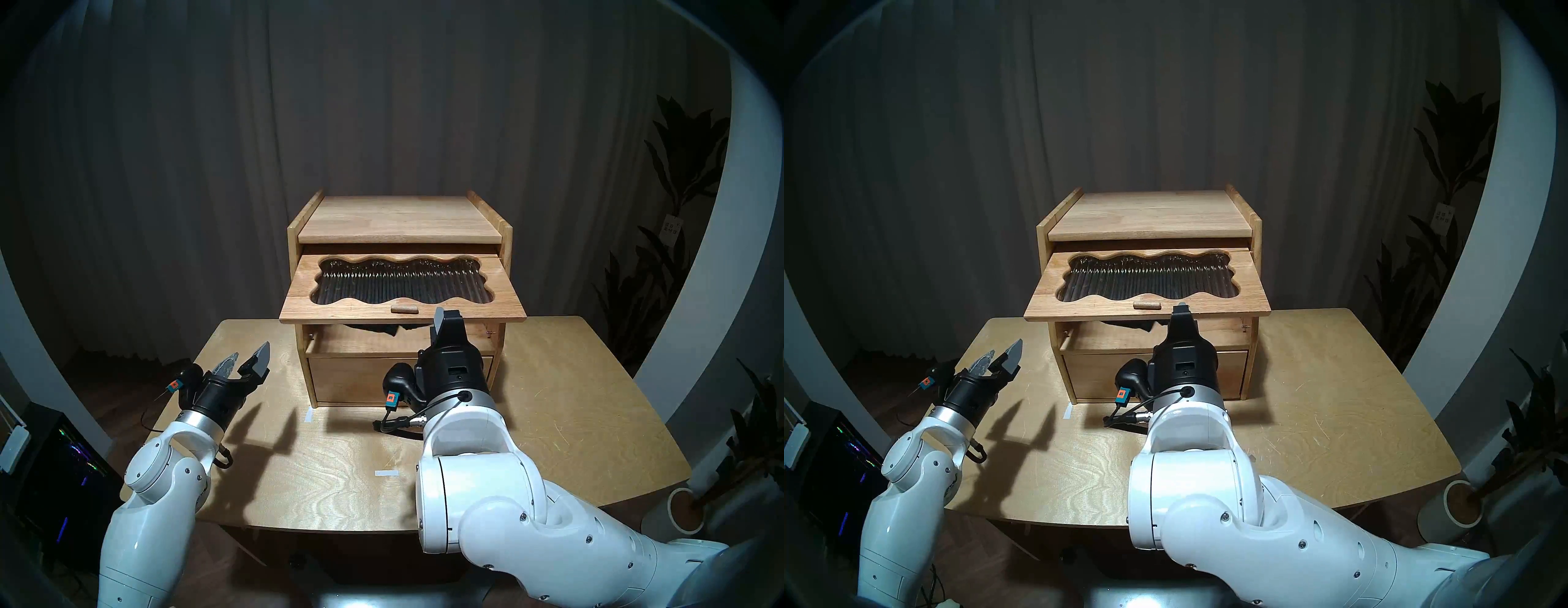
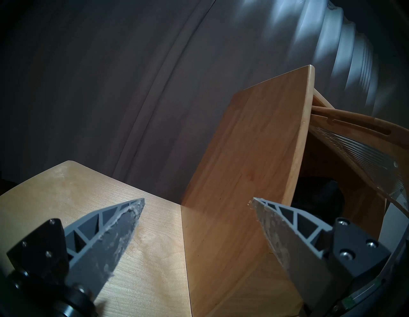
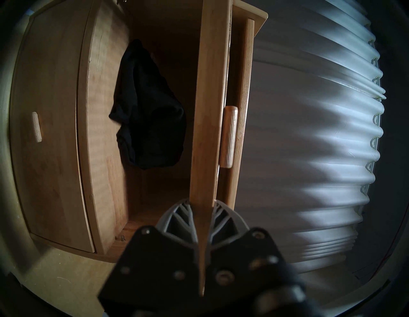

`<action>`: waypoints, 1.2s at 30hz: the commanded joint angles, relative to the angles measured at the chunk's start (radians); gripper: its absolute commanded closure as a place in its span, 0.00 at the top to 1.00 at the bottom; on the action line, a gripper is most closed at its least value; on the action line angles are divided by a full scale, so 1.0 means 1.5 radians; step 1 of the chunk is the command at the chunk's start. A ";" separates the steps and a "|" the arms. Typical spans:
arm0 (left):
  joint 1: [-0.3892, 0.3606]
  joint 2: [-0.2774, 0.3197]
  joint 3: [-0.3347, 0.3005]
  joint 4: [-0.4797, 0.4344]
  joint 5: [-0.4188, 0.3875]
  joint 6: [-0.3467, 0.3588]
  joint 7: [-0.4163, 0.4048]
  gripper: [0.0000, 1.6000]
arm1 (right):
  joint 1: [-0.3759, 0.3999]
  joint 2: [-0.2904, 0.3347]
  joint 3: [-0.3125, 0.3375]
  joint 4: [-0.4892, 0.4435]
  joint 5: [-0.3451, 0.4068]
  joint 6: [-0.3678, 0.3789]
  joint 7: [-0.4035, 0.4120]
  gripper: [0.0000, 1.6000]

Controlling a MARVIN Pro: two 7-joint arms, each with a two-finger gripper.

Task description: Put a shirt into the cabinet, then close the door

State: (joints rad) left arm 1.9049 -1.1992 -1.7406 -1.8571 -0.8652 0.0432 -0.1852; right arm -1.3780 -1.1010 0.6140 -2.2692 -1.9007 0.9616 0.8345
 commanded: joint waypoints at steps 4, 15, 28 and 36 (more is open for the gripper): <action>-0.002 0.004 -0.008 -0.006 -0.004 -0.005 -0.009 1.00 | 0.014 0.000 0.002 -0.024 -0.010 -0.001 0.004 0.00; 0.005 0.006 -0.008 -0.015 -0.012 -0.003 -0.018 1.00 | 0.001 -0.017 0.014 -0.016 0.043 -0.001 0.026 0.00; -0.004 0.012 -0.012 0.007 -0.012 -0.004 -0.015 1.00 | -0.036 -0.009 0.023 0.012 0.158 -0.001 0.029 0.00; -0.006 0.012 -0.008 0.011 -0.011 -0.002 -0.015 1.00 | -0.017 -0.063 0.072 -0.061 0.225 -0.001 -0.016 0.00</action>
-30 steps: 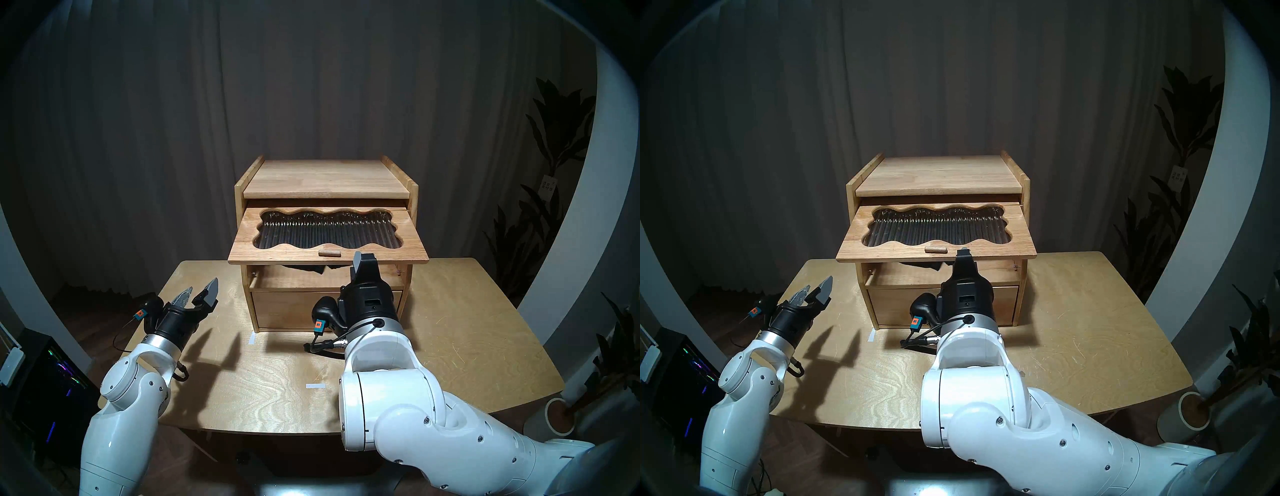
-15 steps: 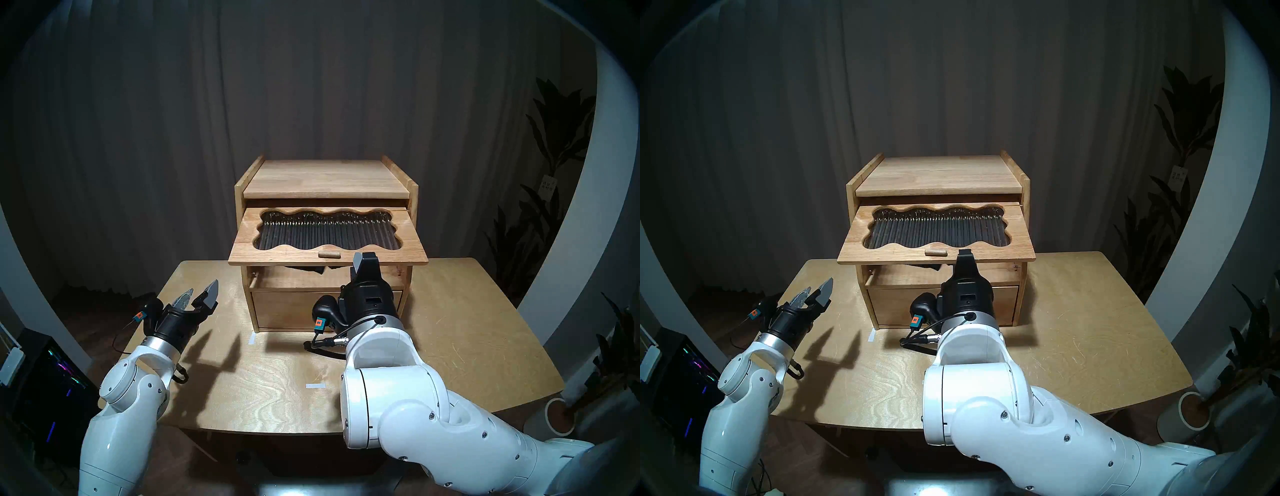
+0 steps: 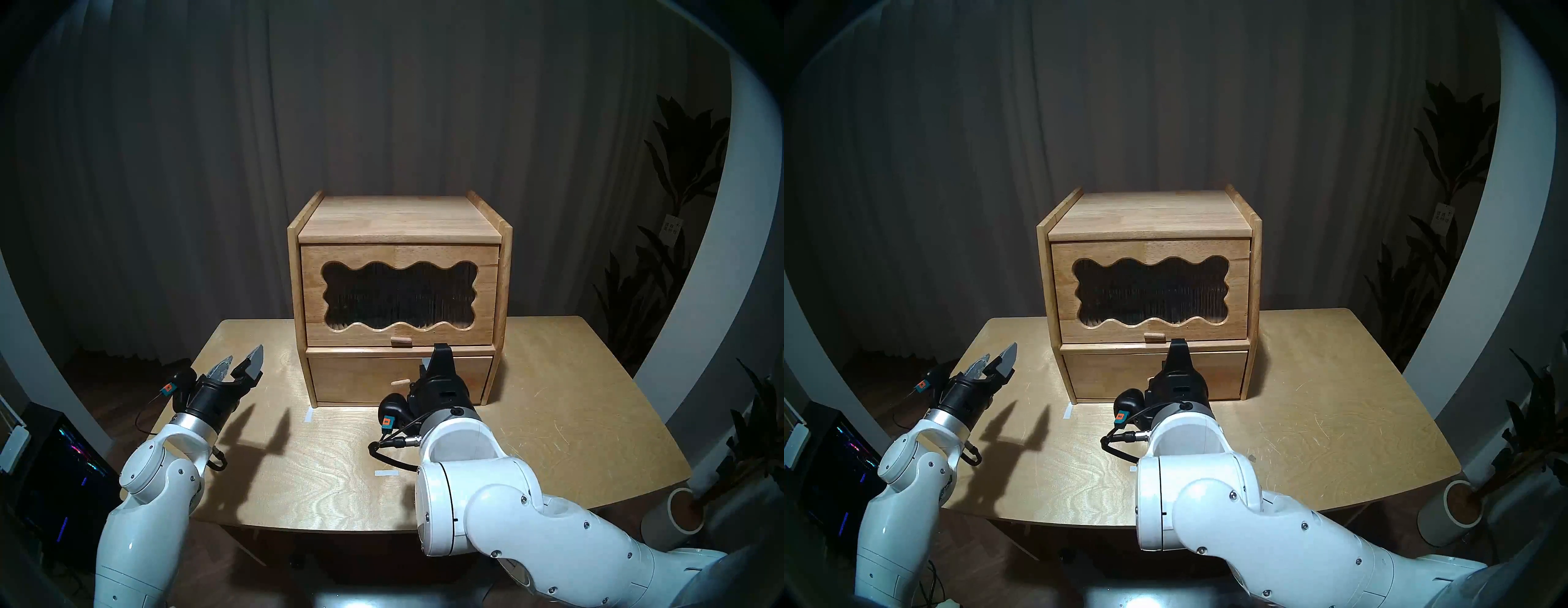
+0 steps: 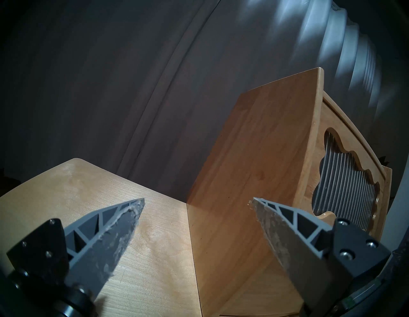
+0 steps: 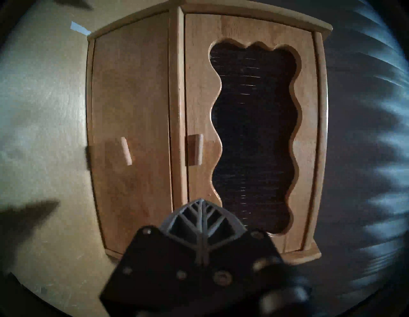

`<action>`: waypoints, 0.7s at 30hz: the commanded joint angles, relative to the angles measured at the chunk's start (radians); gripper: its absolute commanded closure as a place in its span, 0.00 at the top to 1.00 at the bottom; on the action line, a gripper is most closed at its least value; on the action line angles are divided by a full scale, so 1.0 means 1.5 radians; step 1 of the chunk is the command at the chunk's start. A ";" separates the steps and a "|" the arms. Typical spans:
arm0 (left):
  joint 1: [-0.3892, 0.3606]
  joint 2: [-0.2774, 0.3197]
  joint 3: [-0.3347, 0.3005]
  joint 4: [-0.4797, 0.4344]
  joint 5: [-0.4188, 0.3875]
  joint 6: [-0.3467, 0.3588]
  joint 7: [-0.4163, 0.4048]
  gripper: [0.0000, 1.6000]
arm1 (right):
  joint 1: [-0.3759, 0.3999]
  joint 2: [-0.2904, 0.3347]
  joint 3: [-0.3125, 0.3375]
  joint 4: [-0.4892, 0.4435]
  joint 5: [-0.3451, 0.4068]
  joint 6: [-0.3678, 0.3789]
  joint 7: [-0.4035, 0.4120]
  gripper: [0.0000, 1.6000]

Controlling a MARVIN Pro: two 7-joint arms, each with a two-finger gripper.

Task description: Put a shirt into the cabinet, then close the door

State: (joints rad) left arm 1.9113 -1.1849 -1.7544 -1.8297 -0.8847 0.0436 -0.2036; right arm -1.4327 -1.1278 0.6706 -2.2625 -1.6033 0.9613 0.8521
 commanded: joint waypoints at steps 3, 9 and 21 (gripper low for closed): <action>-0.011 0.003 0.002 -0.007 0.002 -0.002 -0.003 1.00 | 0.023 -0.058 0.053 -0.090 0.040 -0.001 -0.043 0.00; -0.012 0.004 0.004 -0.009 0.003 -0.002 -0.004 1.00 | 0.030 -0.079 0.084 -0.121 0.057 -0.001 -0.075 0.00; -0.015 0.006 0.018 -0.016 0.008 -0.003 -0.009 1.00 | 0.016 -0.106 0.124 -0.121 0.082 -0.001 -0.123 0.00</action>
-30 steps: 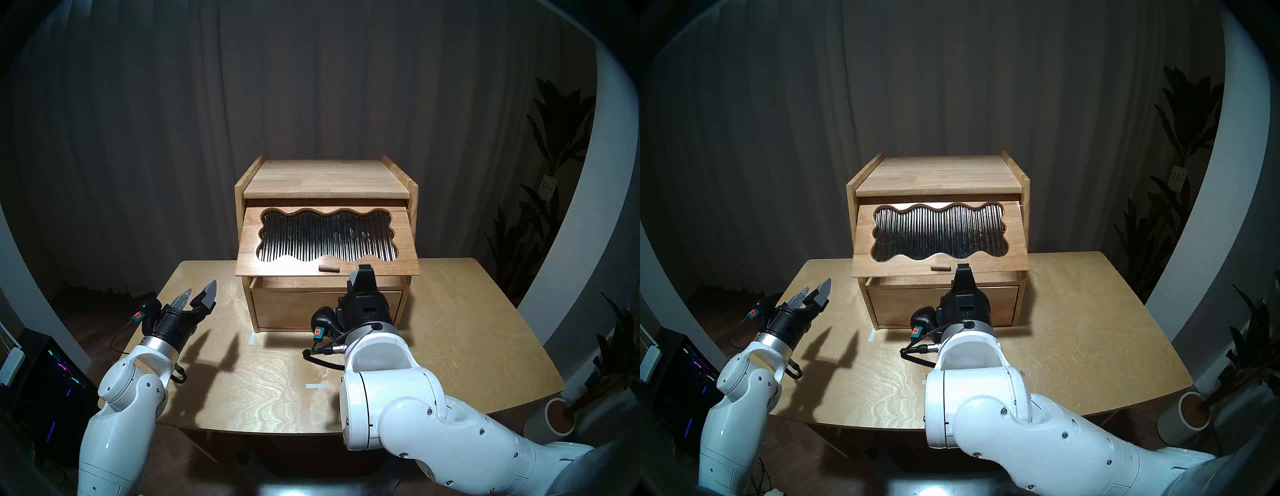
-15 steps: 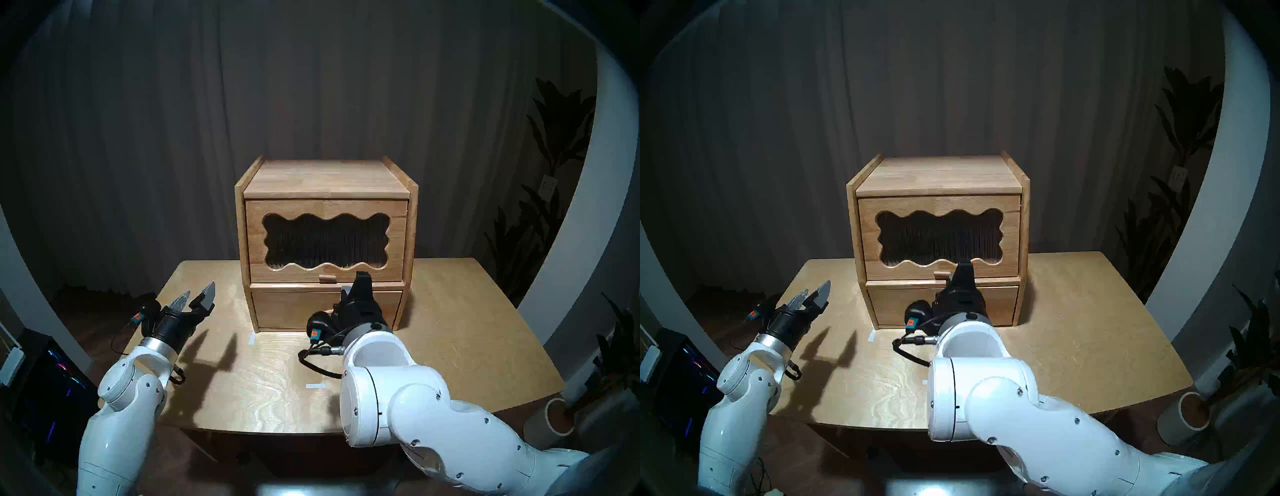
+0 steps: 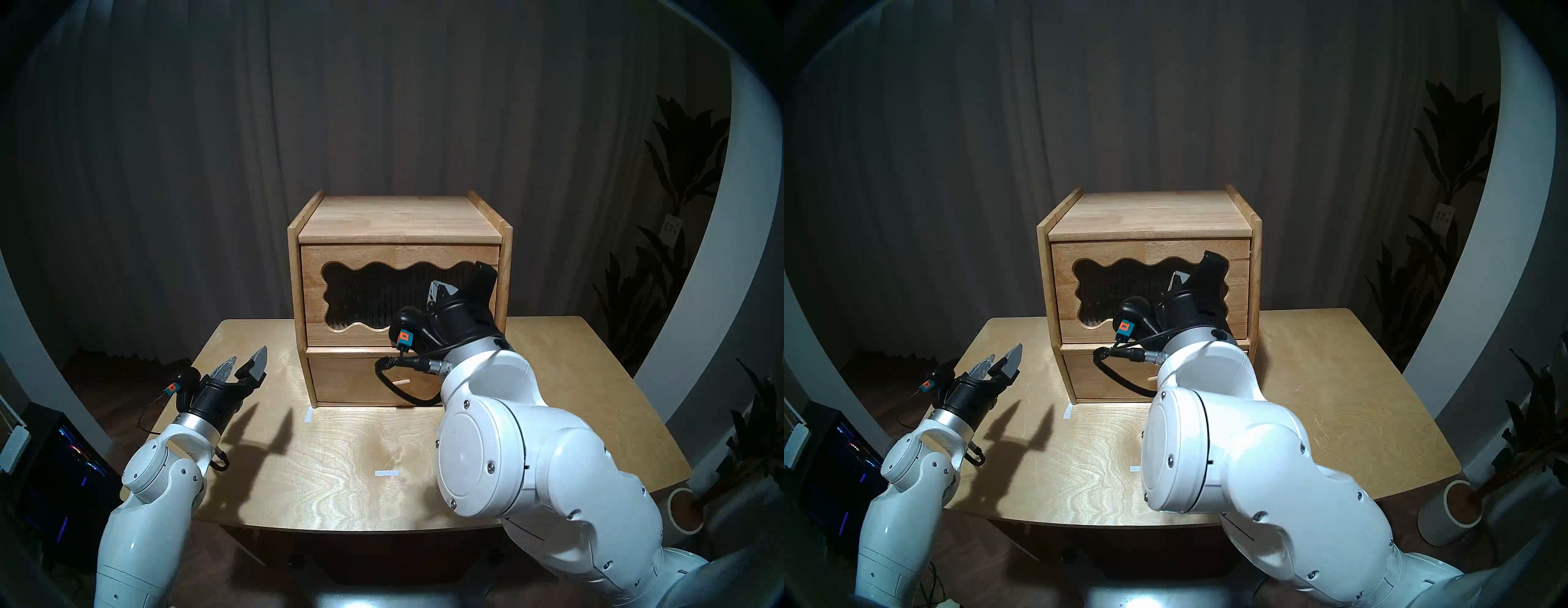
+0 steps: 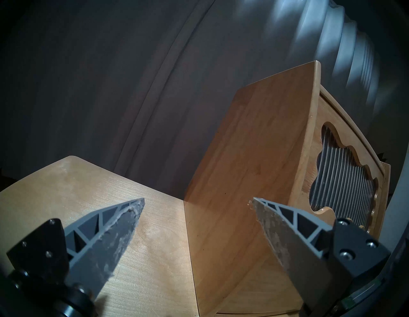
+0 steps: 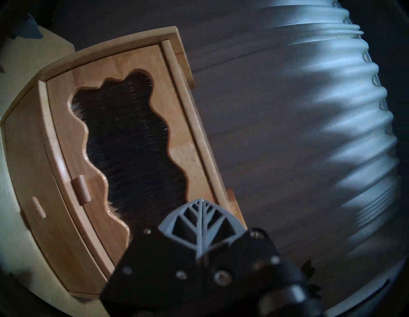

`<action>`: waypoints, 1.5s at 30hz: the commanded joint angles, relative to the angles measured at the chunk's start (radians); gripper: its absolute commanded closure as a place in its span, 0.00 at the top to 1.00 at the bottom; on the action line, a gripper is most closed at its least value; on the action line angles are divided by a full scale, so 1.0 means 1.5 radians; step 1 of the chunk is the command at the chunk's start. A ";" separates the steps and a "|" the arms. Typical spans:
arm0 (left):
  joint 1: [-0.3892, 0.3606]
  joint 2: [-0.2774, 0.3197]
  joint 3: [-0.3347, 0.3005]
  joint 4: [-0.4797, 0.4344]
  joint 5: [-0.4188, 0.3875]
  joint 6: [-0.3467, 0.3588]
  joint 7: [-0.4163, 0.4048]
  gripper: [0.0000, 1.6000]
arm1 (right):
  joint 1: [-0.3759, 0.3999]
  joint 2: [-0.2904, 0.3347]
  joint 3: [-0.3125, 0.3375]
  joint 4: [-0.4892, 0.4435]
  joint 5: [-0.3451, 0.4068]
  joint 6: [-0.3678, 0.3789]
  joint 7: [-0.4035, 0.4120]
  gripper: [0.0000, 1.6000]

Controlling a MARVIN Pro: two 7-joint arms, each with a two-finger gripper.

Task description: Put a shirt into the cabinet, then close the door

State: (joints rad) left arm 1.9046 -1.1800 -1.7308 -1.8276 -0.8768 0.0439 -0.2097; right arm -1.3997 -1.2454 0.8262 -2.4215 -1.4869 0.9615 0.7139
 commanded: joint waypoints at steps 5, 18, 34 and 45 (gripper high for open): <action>-0.014 0.004 0.012 -0.021 0.007 -0.004 -0.007 1.00 | -0.018 -0.028 0.046 -0.015 0.019 -0.001 -0.046 0.00; -0.020 0.003 0.044 -0.037 0.020 -0.004 -0.012 1.00 | -0.046 -0.026 0.135 -0.015 0.042 -0.001 -0.084 0.00; -0.029 -0.001 0.092 -0.056 0.038 -0.004 -0.015 1.00 | -0.079 -0.036 0.281 -0.015 0.086 -0.001 -0.112 0.00; -0.058 -0.004 0.096 -0.050 0.061 -0.014 0.000 1.00 | -0.106 -0.051 0.382 -0.015 0.141 -0.001 -0.107 0.00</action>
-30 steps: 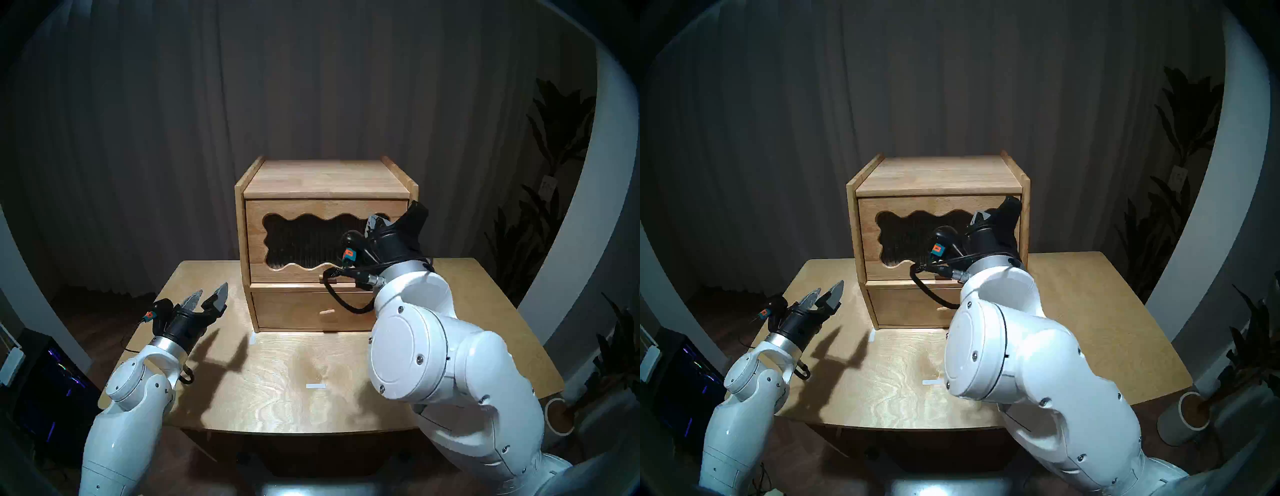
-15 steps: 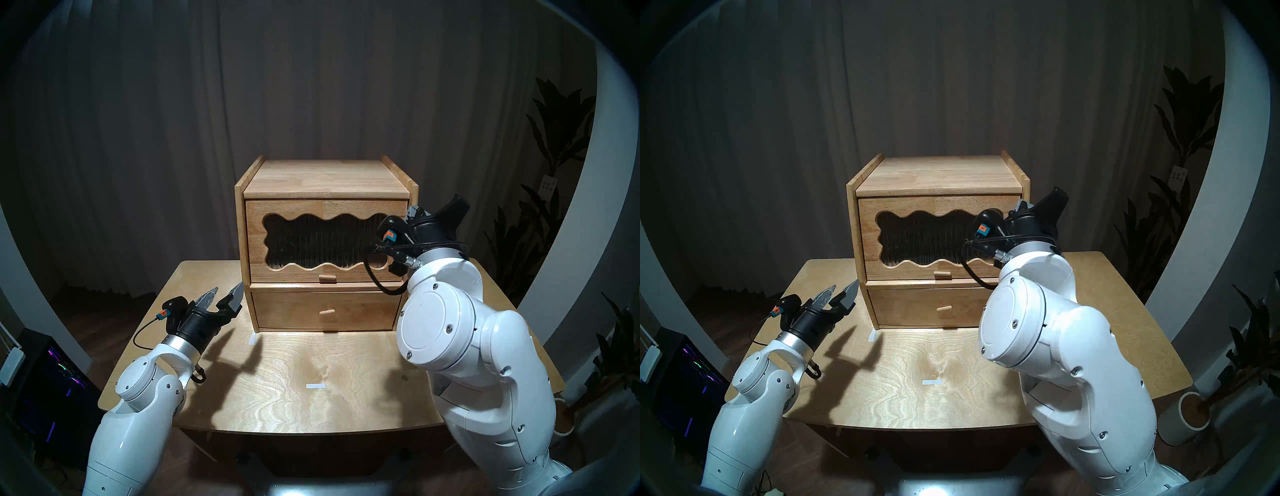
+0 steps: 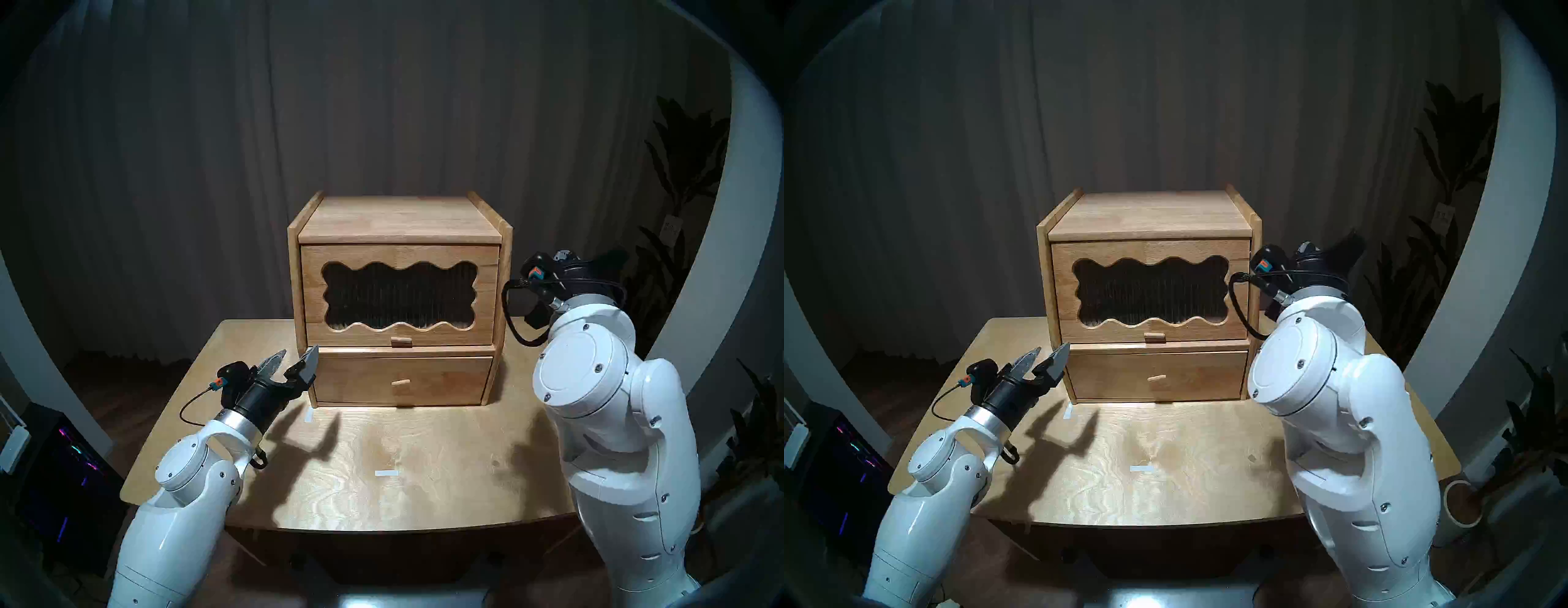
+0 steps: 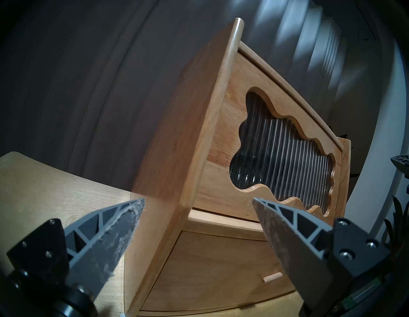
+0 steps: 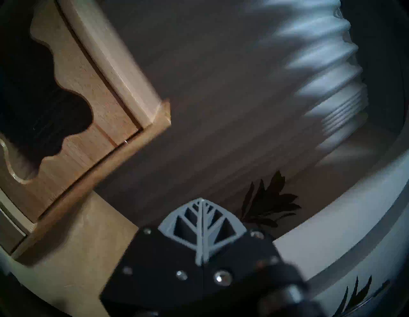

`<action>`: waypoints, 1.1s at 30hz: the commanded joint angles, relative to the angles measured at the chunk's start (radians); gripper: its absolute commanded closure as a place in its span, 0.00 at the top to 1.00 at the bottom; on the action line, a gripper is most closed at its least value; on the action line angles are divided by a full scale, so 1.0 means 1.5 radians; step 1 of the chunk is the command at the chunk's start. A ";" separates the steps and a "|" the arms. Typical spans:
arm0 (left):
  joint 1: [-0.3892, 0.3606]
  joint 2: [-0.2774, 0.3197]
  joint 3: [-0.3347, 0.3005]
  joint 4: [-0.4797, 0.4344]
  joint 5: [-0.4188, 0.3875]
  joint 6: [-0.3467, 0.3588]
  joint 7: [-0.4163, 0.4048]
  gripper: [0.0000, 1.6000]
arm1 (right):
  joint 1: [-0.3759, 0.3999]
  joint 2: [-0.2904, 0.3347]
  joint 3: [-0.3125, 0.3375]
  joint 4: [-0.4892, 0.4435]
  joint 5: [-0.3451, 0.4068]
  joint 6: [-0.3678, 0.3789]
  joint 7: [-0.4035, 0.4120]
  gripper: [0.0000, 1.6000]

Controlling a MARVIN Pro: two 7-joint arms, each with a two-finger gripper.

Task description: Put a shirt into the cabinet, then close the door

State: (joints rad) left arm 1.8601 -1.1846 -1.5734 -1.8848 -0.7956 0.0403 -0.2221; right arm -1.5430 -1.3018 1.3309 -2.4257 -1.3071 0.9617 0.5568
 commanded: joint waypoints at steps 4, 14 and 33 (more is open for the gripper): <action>-0.036 -0.003 -0.014 -0.008 0.014 -0.013 0.018 1.00 | -0.021 -0.020 0.080 -0.012 0.042 -0.001 0.000 0.00; -0.043 -0.007 -0.023 -0.008 0.026 -0.014 0.043 1.00 | -0.049 -0.036 0.163 -0.012 0.099 -0.001 0.011 0.00; -0.066 -0.014 -0.046 -0.014 0.048 -0.023 0.090 1.00 | -0.096 -0.076 0.332 0.098 0.216 -0.001 0.072 0.00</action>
State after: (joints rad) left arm 1.7968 -1.2072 -1.6219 -1.8826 -0.7286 0.0223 -0.0988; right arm -1.6715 -1.3904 1.7480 -2.3295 -1.0326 0.9620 0.6424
